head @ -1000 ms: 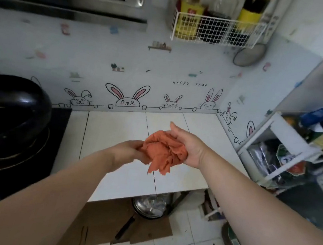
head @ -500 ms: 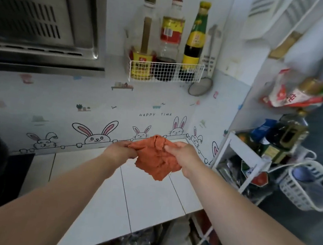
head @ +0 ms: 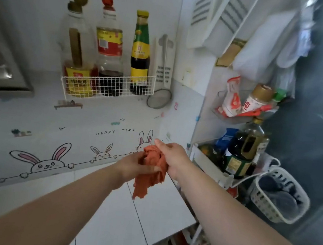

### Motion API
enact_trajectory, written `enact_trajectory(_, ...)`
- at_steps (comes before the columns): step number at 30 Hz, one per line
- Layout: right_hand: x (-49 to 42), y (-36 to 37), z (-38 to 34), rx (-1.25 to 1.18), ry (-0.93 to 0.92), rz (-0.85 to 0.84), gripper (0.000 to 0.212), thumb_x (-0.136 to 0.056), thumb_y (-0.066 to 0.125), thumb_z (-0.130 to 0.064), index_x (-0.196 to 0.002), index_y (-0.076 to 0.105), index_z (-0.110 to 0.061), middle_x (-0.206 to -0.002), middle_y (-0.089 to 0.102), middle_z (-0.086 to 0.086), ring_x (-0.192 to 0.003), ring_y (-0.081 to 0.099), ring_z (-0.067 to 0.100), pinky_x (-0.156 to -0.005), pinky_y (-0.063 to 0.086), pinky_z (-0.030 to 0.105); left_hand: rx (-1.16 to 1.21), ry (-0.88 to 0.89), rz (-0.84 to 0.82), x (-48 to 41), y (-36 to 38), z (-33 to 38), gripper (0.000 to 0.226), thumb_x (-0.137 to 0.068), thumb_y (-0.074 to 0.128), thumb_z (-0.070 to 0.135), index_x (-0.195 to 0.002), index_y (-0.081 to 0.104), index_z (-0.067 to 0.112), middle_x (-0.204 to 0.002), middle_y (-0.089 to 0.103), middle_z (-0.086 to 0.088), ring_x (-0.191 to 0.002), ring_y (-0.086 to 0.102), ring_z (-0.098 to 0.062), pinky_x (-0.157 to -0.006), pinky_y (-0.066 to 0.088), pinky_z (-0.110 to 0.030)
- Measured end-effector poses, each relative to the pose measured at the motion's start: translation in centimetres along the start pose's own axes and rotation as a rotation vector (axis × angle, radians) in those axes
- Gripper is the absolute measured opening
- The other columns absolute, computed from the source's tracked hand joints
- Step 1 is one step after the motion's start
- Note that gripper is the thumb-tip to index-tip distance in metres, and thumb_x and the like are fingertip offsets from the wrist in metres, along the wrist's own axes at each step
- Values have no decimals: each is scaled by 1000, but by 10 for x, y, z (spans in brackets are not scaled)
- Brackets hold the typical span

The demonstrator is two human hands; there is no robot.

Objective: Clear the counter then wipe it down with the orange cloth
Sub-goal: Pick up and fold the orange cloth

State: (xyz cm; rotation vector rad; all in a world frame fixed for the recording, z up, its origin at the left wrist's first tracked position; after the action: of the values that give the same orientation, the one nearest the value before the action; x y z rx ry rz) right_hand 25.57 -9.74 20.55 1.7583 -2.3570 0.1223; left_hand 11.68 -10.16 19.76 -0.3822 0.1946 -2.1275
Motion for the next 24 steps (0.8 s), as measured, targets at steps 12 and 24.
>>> enact_trajectory(12, -36, -145, -12, 306, -139, 83, 48, -75, 76, -7, -117, 54, -18, -111, 62, 7, -99, 63, 24, -83, 54, 34, 75, -52, -107, -103, 94, 39, 22, -82, 72, 28, -100, 68, 16, -91, 75, -7, -80, 71, -20, -70, 57, -28)
enact_trajectory(24, -54, -216, -9, 1649, -313, 349, 28, -93, 41, -16, -115, 57, -11, -121, 46, 12, -102, 51, 32, -80, 43, 39, -128, -145, -13, -166, 147, 32, 24, -80, 69, 4, -103, 64, 8, -93, 63, -11, -79, 62, -22, -79, 58, -36)
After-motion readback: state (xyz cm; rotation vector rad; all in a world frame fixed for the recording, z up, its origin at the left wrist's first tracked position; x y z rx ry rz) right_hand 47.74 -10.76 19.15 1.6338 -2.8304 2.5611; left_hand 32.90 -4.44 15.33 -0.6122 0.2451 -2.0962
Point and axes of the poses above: each hand's wrist, its own x-axis away from the middle knuckle, its own y-axis out of the palm, z = x × y, the point moved 4 cm from there along -x, towards the middle knuckle
